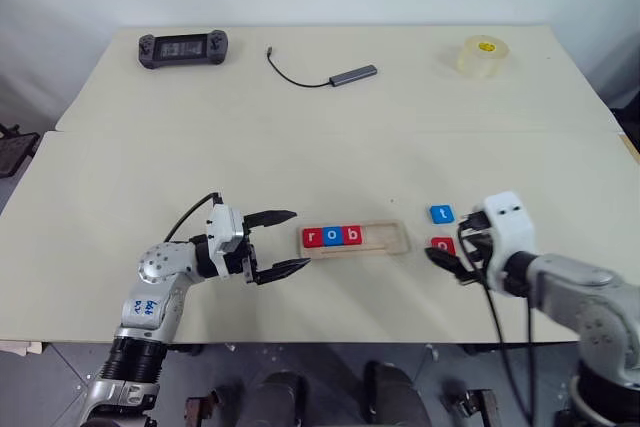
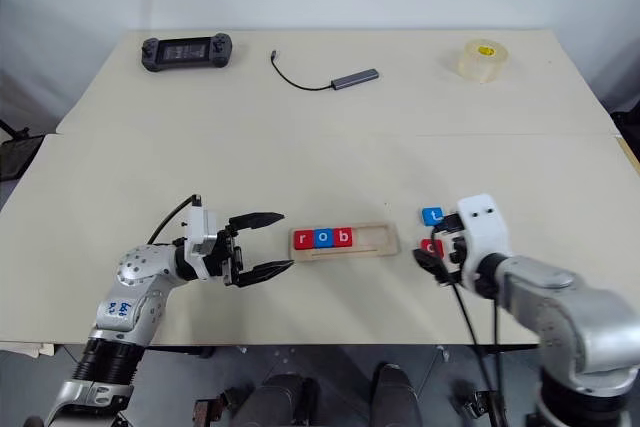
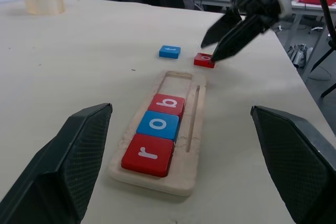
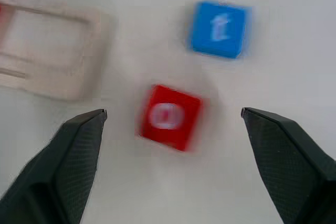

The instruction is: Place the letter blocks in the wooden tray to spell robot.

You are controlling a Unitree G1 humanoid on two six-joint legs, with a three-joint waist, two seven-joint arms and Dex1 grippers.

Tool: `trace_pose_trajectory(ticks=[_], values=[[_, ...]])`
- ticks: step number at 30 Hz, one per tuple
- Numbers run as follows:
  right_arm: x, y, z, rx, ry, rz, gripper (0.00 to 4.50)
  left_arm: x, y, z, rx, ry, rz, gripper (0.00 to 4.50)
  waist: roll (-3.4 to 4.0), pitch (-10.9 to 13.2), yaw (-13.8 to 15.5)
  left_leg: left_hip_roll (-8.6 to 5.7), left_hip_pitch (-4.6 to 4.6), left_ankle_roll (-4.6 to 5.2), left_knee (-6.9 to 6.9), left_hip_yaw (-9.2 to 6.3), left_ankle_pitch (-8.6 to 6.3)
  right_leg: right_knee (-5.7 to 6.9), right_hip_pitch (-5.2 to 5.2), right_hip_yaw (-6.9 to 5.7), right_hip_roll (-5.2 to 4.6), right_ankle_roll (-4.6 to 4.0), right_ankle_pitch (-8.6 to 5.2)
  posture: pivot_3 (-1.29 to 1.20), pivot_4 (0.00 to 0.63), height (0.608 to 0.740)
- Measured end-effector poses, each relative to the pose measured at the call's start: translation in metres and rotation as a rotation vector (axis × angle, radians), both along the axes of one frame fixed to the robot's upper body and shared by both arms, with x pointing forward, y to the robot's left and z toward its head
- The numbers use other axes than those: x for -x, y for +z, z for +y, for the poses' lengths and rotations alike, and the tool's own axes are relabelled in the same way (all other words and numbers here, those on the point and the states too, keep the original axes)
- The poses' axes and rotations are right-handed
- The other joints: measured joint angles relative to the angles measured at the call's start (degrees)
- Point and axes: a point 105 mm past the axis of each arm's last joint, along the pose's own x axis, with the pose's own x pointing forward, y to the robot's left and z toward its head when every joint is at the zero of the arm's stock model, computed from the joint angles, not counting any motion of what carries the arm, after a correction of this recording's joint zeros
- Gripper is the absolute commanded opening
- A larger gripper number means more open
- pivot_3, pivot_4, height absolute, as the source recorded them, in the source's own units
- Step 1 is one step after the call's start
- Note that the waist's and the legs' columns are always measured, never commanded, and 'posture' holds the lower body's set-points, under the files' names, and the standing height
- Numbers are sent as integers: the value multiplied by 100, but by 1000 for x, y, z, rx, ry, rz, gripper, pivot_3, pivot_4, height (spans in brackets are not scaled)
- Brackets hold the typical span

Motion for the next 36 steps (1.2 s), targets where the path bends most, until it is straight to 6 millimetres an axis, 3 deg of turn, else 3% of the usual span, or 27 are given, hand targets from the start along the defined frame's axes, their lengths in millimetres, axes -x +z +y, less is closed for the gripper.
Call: trace_pose_trajectory(ticks=[4, 10, 13, 21, 25, 30, 31, 36], values=[[-2, 9, -1, 97, 318, -50, 4158, 6, 0, 1, -8, -3, -5, 4500, -3, 2, -8, 6, 1, 0, -3, 7, 0, -12, 6, -4, 4, 4, 1, 0, 150, 740], [-8, -19, -7, 170, 687, -29, 4158, 14, 10, 2, -30, -22, -37, 4500, -9, 5, -18, 11, 4, -1, 2, 13, 0, -17, 11, -3, 2, 11, 5, 0, 150, 740], [-14, -27, -11, 218, 782, -27, 4158, 18, 8, 4, -41, -20, -23, 4500, -8, 5, -24, 13, 4, -2, 3, 13, 1, -18, 10, -3, 2, 11, 5, 0, 150, 740], [-42, -27, -5, 255, 873, -100, 4158, 24, 10, 8, -50, -13, -15, 4500, -9, 6, -15, 20, 4, -10, 7, 9, 1, -28, 13, -8, 5, 11, 5, 0, 150, 740], [-42, -30, -4, 248, 920, -88, 3262, 23, 10, 9, -51, -6, -10, 4500, -9, 5, -14, 20, 5, -11, 9, 8, 1, -32, 15, -9, 5, 11, 5, 0, 150, 740], [-39, -32, -4, 237, 967, -60, 1623, 23, 11, 9, -51, 0, -14, 4500, -9, 5, -12, 20, 7, -11, 11, 8, 1, -32, 18, -9, 5, 11, 6, 0, 150, 740], [-40, -31, -5, 237, 966, -60, 1443, 23, 11, 9, -51, 2, -15, 4500, -9, 5, -12, 19, 7, -11, 12, 8, 1, -32, 18, -8, 4, 11, 6, 0, 150, 740], [-49, -22, 1, 237, 975, -96, 1448, 21, 12, 11, -49, 17, -20, 4500, -7, 6, -17, 20, 6, -12, 12, 9, 1, -28, 13, -8, 4, 10, 5, 0, 150, 740]])
